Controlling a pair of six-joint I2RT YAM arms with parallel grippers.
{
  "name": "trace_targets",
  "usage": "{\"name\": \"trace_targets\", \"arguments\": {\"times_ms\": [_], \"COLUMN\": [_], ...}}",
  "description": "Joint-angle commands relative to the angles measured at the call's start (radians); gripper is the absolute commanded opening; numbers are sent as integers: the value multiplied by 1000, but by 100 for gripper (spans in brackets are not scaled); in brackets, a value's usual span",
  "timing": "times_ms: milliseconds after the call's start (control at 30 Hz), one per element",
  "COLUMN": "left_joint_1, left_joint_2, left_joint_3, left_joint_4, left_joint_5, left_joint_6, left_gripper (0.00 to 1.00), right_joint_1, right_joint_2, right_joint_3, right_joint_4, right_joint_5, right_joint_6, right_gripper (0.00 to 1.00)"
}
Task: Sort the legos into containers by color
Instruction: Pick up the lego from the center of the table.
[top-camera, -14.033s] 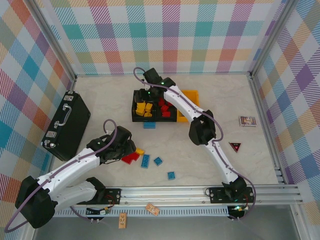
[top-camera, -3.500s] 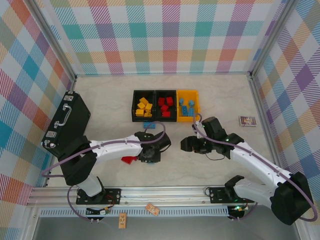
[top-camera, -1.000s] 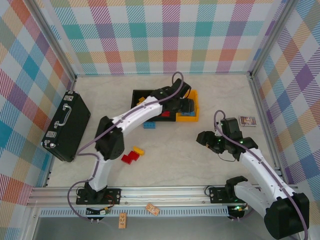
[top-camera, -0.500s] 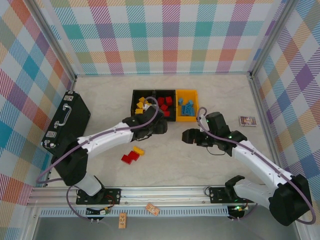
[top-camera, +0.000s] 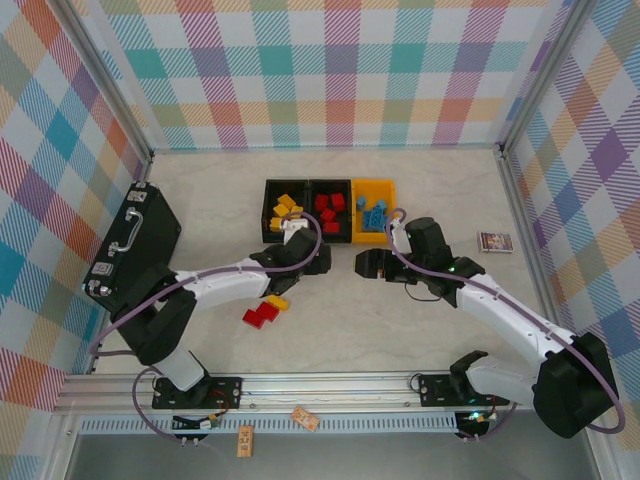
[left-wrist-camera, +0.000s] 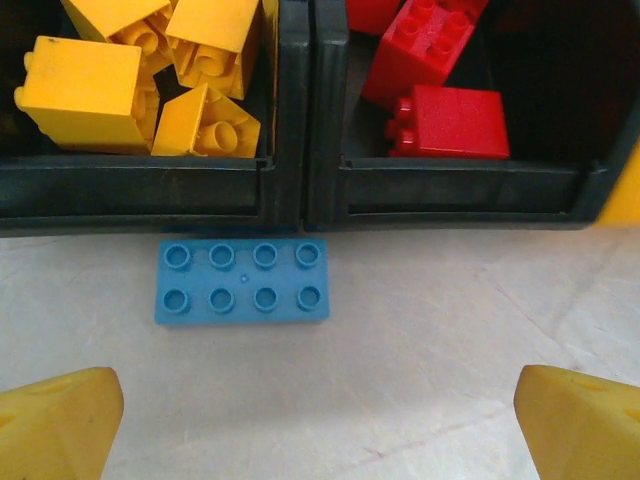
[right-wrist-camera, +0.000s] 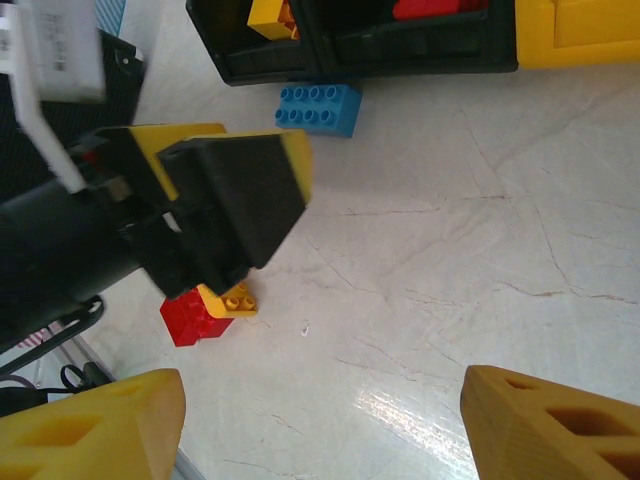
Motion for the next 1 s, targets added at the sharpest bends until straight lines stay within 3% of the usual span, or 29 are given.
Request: {"name": "trace_targets", "arguments": {"times_ms": [0, 633, 967], "left_joint_1": [21, 97, 105], "left_joint_2": [47, 208, 255], "left_joint_3": [-3, 66, 110], "left_joint_4": [72, 95, 65], "left_joint_5": [-43, 9, 39], "left_joint_6": [39, 79, 77], "left_gripper": [100, 98, 79], "right_joint_1": [6, 6, 6], "right_joint_2": [-29, 5, 2], "right_joint_3": [6, 14, 12], "right_joint_4": [15, 18, 11], "right_joint_5": [0, 9, 22], "right_joint_6": [-28, -38, -39], "right_gripper": [73, 73, 72]}}
